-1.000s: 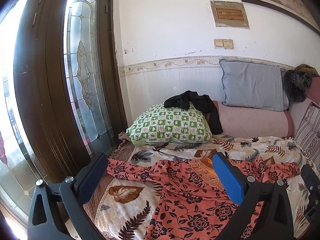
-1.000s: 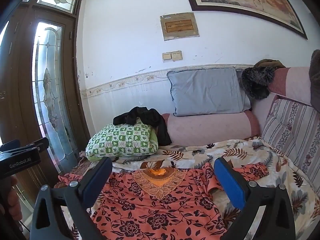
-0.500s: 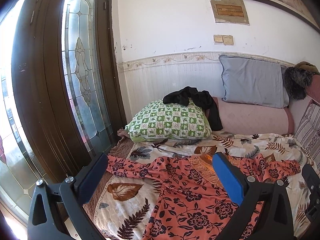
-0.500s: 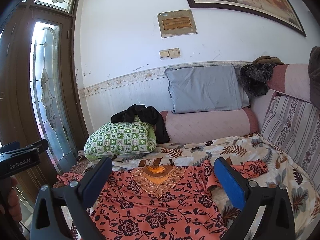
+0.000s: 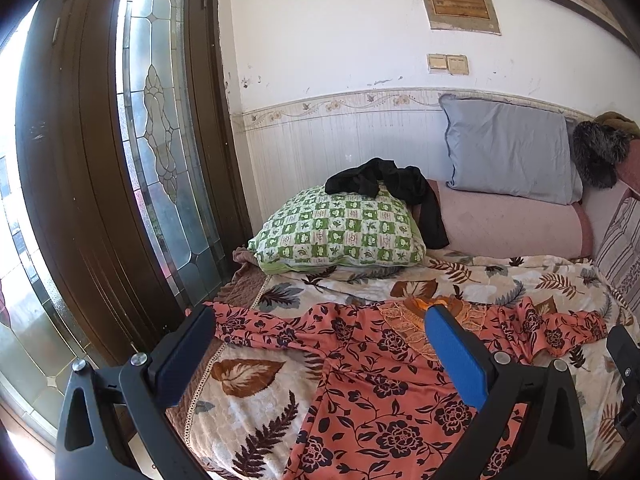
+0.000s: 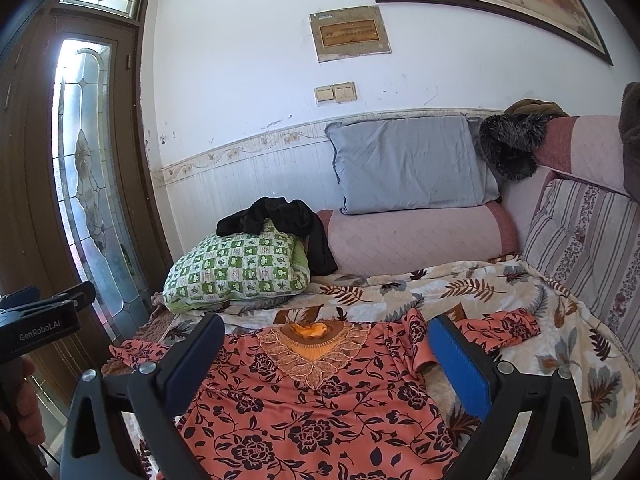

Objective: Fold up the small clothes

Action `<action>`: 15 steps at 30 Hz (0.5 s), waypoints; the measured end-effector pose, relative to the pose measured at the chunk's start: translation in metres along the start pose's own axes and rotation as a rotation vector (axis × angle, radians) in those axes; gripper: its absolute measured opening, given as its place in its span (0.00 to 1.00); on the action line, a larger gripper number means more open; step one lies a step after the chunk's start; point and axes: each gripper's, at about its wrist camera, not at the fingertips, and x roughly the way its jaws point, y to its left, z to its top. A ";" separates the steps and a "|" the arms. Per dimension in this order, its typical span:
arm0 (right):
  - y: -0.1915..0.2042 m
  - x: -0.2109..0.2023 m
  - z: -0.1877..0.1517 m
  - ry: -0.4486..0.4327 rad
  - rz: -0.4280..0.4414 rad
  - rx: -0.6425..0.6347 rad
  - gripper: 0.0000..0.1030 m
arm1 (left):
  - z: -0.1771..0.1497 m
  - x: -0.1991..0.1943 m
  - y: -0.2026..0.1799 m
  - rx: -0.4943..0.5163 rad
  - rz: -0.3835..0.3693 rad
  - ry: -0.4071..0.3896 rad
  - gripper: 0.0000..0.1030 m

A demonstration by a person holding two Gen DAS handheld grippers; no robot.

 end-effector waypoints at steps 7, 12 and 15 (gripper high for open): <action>-0.005 0.013 -0.005 0.021 -0.007 0.009 1.00 | -0.002 0.014 -0.006 0.010 -0.002 0.021 1.00; -0.014 0.027 -0.011 0.045 -0.016 0.016 1.00 | -0.008 0.035 -0.016 0.023 -0.009 0.048 1.00; -0.035 0.047 -0.020 0.074 -0.018 0.033 1.00 | -0.022 0.067 -0.028 0.031 -0.028 0.103 1.00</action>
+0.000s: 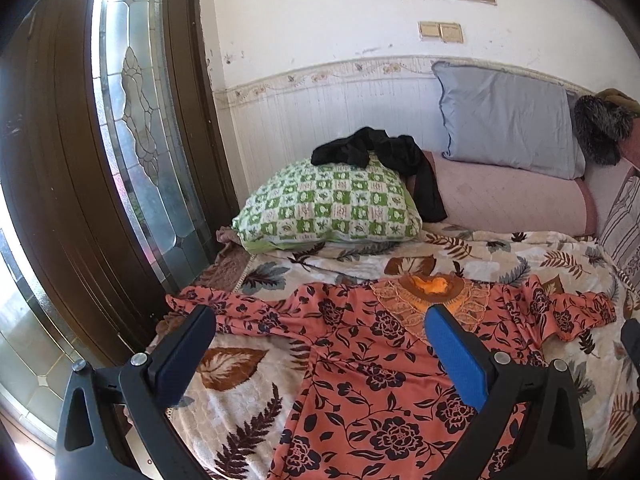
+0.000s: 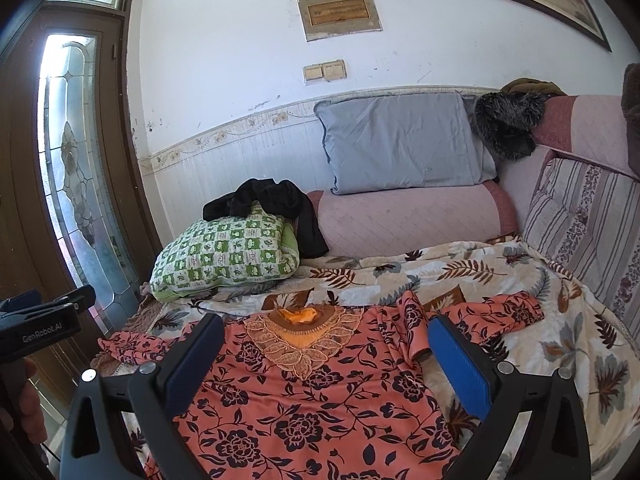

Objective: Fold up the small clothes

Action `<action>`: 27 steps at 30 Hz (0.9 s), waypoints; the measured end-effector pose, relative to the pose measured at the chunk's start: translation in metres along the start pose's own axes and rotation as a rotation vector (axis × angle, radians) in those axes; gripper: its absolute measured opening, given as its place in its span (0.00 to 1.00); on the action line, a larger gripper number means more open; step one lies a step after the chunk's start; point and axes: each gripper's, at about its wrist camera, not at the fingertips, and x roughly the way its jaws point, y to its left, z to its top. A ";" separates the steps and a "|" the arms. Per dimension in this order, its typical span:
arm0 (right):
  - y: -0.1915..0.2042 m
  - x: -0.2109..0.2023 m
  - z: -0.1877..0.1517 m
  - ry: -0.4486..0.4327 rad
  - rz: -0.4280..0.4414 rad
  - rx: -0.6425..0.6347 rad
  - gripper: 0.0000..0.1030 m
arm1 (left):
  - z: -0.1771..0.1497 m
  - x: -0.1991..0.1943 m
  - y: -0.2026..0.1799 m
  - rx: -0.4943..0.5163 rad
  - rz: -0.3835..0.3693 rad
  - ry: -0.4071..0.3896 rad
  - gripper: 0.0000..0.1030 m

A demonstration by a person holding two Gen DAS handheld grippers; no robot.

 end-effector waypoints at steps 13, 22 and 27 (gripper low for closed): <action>-0.352 0.179 -0.072 0.233 -0.110 0.824 0.72 | -0.119 0.224 -0.081 0.056 -0.021 0.327 1.00; -0.419 0.264 -0.099 0.242 -0.107 1.069 0.60 | -0.142 0.264 -0.095 0.015 -0.058 0.427 1.00; -0.417 0.277 -0.094 0.203 -0.171 1.043 0.12 | -0.145 0.262 -0.095 0.004 -0.052 0.421 1.00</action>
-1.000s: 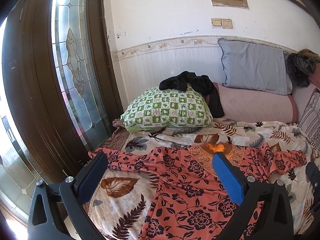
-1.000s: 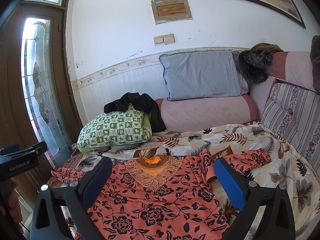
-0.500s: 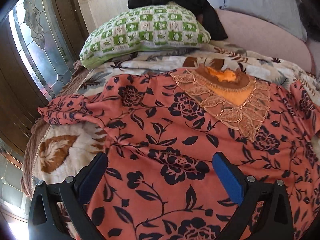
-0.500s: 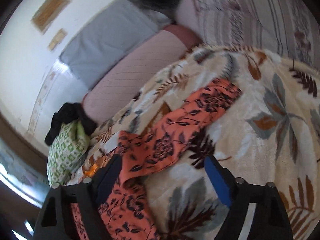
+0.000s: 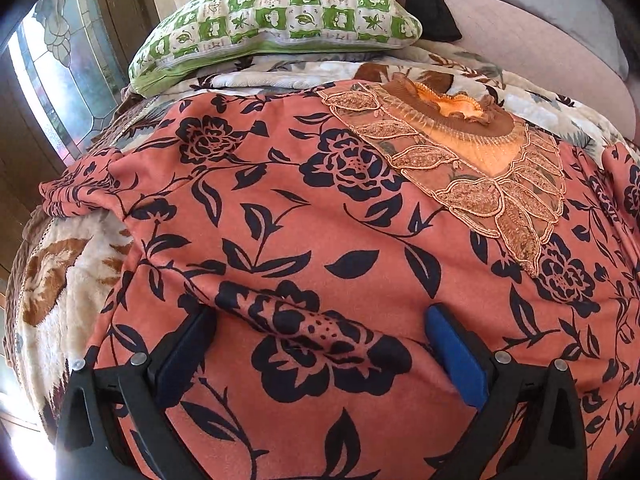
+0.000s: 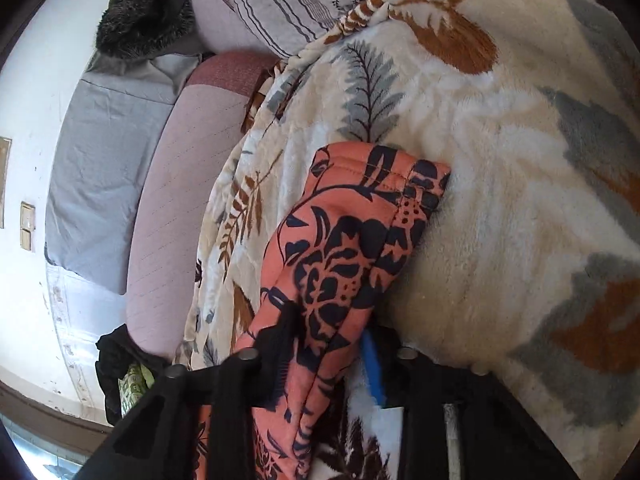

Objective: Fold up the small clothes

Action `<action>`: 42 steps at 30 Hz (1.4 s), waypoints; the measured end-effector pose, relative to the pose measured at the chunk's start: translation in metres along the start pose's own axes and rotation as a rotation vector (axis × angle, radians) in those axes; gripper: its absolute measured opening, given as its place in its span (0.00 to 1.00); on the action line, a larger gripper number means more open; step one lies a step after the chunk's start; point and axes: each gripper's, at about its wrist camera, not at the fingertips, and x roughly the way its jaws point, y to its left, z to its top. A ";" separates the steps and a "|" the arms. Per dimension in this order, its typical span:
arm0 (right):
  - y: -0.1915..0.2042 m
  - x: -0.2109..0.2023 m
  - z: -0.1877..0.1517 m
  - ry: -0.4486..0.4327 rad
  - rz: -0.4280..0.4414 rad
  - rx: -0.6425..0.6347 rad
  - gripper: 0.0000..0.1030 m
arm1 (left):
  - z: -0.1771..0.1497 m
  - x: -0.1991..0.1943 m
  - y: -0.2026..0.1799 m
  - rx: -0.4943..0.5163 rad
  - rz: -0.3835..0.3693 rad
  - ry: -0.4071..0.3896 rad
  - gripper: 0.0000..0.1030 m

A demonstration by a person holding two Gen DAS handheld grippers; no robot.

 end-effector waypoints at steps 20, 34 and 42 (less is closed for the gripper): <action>0.351 -0.061 -0.322 0.101 0.425 -0.849 0.09 | 0.032 -0.037 0.209 -0.482 0.271 -0.096 1.00; 0.290 0.004 -0.442 0.469 0.280 -0.950 0.70 | 0.027 -0.031 0.262 -0.613 0.317 -0.040 1.00; 0.223 0.050 -0.378 0.382 -0.125 -0.995 0.53 | 0.017 -0.022 0.293 -0.727 0.283 0.002 1.00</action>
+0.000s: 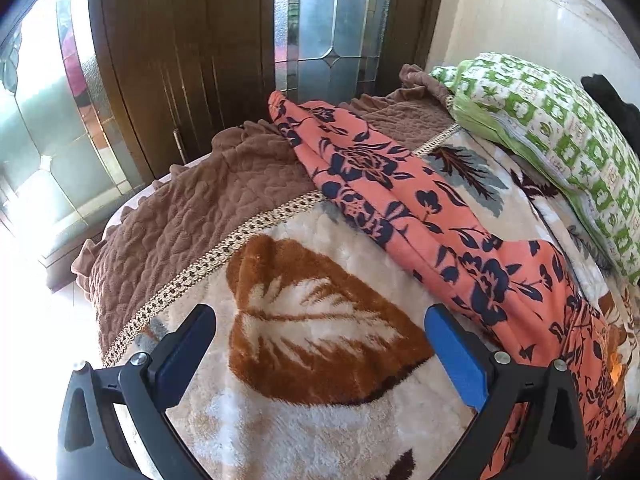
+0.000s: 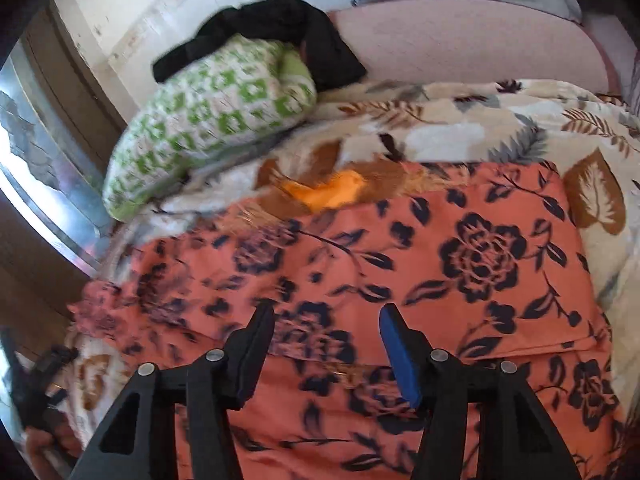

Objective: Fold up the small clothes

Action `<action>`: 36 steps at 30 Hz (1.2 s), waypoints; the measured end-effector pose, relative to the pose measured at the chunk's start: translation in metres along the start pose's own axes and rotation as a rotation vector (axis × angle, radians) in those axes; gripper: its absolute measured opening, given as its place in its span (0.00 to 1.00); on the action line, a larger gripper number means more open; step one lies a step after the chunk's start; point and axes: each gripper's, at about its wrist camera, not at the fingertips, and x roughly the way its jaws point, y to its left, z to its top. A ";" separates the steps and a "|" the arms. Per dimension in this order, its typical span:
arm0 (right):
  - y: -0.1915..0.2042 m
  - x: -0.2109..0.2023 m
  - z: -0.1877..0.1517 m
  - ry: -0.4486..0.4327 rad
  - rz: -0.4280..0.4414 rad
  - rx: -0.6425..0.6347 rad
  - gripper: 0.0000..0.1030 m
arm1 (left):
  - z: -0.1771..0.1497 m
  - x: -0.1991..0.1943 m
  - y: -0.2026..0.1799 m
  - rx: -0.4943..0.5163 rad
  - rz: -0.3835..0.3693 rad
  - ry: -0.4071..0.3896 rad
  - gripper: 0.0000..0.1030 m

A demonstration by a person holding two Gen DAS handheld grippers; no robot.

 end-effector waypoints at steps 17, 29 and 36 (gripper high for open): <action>-0.054 -0.060 -0.065 -0.150 0.236 -0.014 0.49 | 0.132 0.079 0.078 -0.154 -0.209 0.051 0.93; -0.046 -0.040 -0.051 -0.126 0.269 -0.048 0.49 | 0.138 0.135 0.043 -0.226 -0.259 0.149 0.68; -0.053 -0.046 -0.044 -0.161 0.232 -0.024 0.49 | 0.145 0.123 0.022 -0.179 -0.220 0.103 0.06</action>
